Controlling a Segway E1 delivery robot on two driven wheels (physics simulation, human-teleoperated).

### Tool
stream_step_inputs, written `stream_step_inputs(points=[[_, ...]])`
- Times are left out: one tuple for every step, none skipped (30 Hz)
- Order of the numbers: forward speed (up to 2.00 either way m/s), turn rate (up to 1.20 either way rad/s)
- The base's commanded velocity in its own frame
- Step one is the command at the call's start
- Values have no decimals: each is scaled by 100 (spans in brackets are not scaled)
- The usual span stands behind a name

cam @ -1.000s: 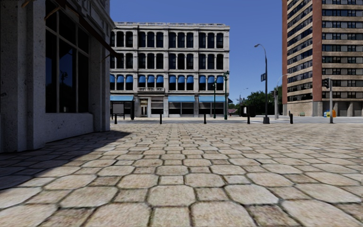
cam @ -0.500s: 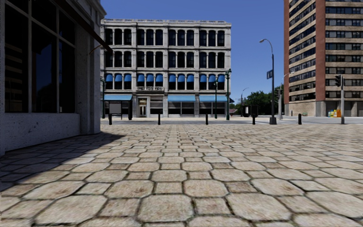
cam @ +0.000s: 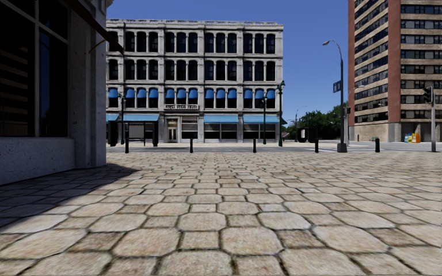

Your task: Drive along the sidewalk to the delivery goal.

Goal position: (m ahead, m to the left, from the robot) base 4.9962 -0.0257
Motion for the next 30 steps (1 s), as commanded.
stream_step_inputs(points=[[200,0],[200,0],[200,0],[200,0],[200,0],[200,0],[200,0],[200,0],[200,0],[200,0],[200,0],[200,0],[200,0],[200,0],[200,0],[200,0],[200,0],[200,0],[200,0],[200,0],[200,0],[200,0],[200,0],[200,0],[200,0],[200,0],[200,0],[200,0],[200,0],[200,0]])
